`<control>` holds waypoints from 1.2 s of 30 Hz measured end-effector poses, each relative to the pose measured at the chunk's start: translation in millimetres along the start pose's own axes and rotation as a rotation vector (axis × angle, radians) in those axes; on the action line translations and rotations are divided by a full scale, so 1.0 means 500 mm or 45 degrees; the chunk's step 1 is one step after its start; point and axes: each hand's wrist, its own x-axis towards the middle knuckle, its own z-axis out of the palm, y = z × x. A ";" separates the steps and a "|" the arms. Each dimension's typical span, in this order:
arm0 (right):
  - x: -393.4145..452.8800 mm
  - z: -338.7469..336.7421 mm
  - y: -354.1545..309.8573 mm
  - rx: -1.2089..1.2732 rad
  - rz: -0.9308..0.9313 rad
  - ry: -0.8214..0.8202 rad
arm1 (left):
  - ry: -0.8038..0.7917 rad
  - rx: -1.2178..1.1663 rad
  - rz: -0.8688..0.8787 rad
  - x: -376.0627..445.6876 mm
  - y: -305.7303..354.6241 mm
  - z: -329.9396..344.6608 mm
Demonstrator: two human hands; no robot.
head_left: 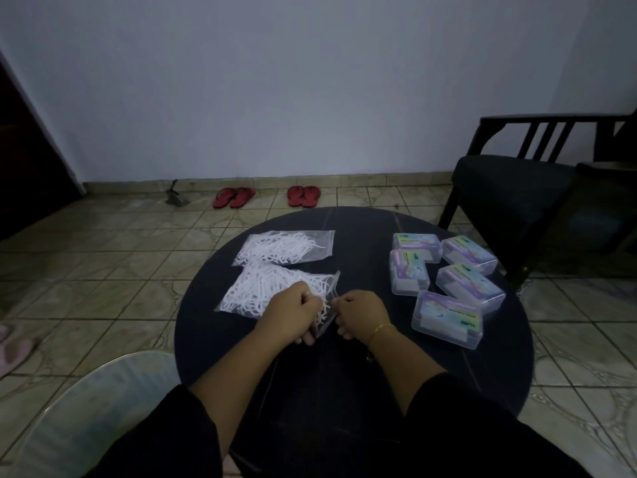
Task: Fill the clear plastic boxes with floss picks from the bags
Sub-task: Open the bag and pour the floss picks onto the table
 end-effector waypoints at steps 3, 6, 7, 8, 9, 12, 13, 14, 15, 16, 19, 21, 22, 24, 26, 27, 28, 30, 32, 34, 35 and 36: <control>-0.001 -0.009 -0.013 -0.026 0.085 -0.084 | 0.063 -0.160 -0.049 -0.003 0.004 -0.016; 0.004 -0.016 -0.027 0.044 0.246 -0.120 | 0.164 -0.228 -0.049 -0.004 0.009 -0.040; 0.004 -0.018 -0.030 0.088 0.287 -0.134 | 0.195 -0.228 -0.035 -0.005 0.011 -0.047; 0.003 -0.020 -0.031 0.111 0.298 -0.143 | 0.219 -0.215 -0.012 -0.008 0.013 -0.053; 0.003 -0.020 -0.029 0.131 0.290 -0.136 | 0.230 -0.188 0.015 -0.009 0.014 -0.057; 0.006 -0.018 -0.015 0.194 0.220 -0.006 | 0.196 -0.013 0.101 -0.009 0.005 -0.059; 0.006 -0.016 -0.012 0.186 0.178 0.023 | 0.166 0.054 0.133 -0.006 -0.001 -0.061; 0.005 -0.015 -0.009 0.191 0.153 0.038 | 0.124 0.110 0.159 -0.002 -0.006 -0.065; 0.003 -0.015 -0.009 0.209 0.143 0.043 | 0.074 0.166 0.182 0.003 -0.009 -0.070; 0.001 -0.015 -0.008 0.215 0.119 0.052 | 0.025 0.226 0.213 0.009 -0.011 -0.074; -0.004 -0.016 -0.006 0.090 0.010 0.103 | -0.066 0.365 0.311 0.028 -0.006 -0.087; -0.003 -0.021 -0.008 -0.036 -0.037 0.104 | -0.113 0.517 0.348 0.042 0.000 -0.100; -0.001 -0.024 -0.008 -0.082 -0.042 0.094 | -0.160 0.627 0.349 0.050 0.003 -0.110; 0.000 -0.029 -0.009 -0.110 -0.045 0.073 | -0.269 0.833 0.322 0.067 0.004 -0.127; 0.004 -0.032 -0.006 -0.098 -0.064 0.066 | -0.356 0.968 0.305 0.086 -0.005 -0.137; 0.006 -0.033 -0.003 -0.079 -0.069 0.069 | -0.385 1.013 0.302 0.093 -0.011 -0.138; 0.009 -0.034 0.000 -0.047 -0.071 0.077 | -0.403 1.039 0.302 0.102 -0.019 -0.138; 0.014 -0.034 0.008 0.033 -0.058 0.095 | -0.408 1.038 0.304 0.114 -0.036 -0.135; 0.016 -0.035 0.013 0.090 -0.038 0.112 | -0.357 1.009 0.318 0.118 -0.049 -0.134; 0.017 -0.034 0.016 0.125 -0.045 0.119 | -0.247 0.987 0.372 0.118 -0.062 -0.135; 0.018 -0.033 0.016 0.135 -0.050 0.115 | -0.183 0.976 0.411 0.117 -0.069 -0.135; 0.018 -0.033 0.017 0.147 -0.058 0.114 | -0.120 0.965 0.454 0.115 -0.077 -0.135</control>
